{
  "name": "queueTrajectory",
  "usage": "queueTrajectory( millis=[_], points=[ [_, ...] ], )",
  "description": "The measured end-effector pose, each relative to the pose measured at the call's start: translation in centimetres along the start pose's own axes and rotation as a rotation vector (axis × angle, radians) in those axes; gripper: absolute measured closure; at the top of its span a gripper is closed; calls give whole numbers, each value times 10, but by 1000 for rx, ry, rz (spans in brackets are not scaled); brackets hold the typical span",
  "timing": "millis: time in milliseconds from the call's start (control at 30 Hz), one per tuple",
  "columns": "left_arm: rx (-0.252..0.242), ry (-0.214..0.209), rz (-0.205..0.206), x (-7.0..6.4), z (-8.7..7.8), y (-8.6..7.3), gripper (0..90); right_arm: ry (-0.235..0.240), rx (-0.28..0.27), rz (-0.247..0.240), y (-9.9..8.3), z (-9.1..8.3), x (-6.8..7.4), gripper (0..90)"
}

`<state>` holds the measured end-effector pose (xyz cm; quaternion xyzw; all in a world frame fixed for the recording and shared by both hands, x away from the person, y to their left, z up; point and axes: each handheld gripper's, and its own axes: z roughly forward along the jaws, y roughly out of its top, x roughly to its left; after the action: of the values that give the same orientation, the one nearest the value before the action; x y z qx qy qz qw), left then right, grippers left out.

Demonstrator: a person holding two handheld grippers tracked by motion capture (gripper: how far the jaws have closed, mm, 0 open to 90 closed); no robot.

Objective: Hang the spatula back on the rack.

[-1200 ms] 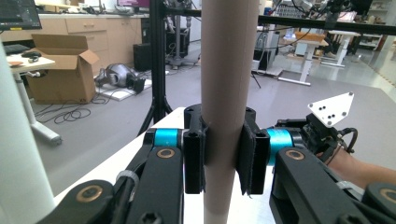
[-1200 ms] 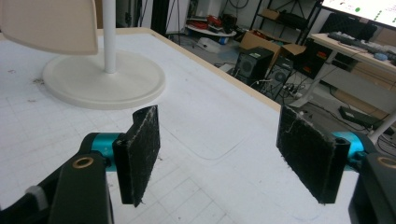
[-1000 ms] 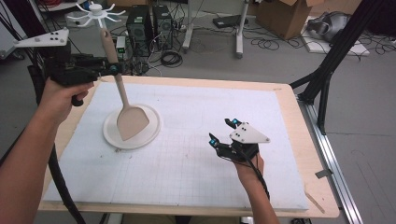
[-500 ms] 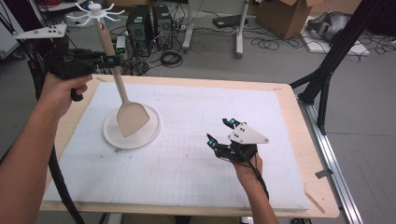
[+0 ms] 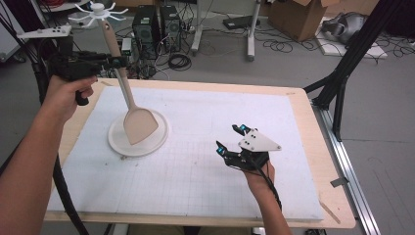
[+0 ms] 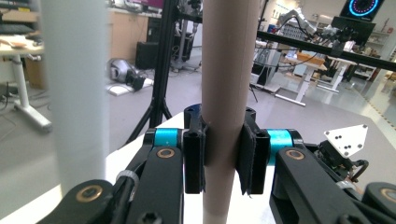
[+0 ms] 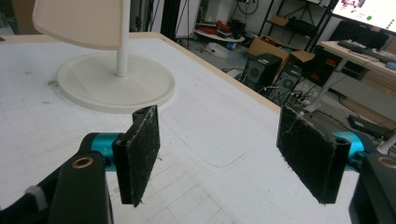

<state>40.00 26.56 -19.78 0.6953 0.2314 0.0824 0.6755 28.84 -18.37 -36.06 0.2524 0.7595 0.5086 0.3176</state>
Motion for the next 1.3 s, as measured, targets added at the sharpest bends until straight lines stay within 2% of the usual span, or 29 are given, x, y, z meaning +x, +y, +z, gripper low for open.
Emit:
queueTrajectory(
  millis=[133,233,300,400,467,500,567,633,700,767,867,1000,1167,1300],
  points=[
    [0,17,29,-1,-1,-2,745,-5,-3,-1,-1,1,0,295],
    [-7,42,50,-4,-3,-4,741,-3,1,9,-2,0,0,295],
    [-8,67,78,-8,-4,-7,724,-8,-2,5,-2,0,-1,295],
    [-21,112,90,-12,-7,-17,576,-9,3,8,-4,0,-2,295],
    [-25,140,119,-16,-11,-25,506,-11,7,11,-5,-1,-3,294],
    [-46,153,127,-18,-13,-29,472,-14,13,16,-6,-1,-4,295],
    [-79,169,137,-21,-20,-37,441,-19,12,19,-7,-3,-6,295],
    [-113,204,153,-25,-27,-44,403,-21,15,29,-9,-4,-7,294],
    [-121,227,173,-29,-32,-53,361,-29,20,37,-11,-6,-8,294],
    [-136,227,183,-35,-38,-63,341,-30,26,42,-14,-6,-8,294],
    [-149,228,172,-43,-45,-79,287,-39,29,37,-19,-7,-10,294],
    [-130,271,146,-50,-51,-104,178,-43,42,62,-24,-10,-9,292],
    [-128,282,124,-54,-58,-133,167,-54,55,72,-33,-14,-12,285],
    [-118,286,110,-55,-61,-152,171,-66,42,84,-39,-20,-14,283]
  ],
)
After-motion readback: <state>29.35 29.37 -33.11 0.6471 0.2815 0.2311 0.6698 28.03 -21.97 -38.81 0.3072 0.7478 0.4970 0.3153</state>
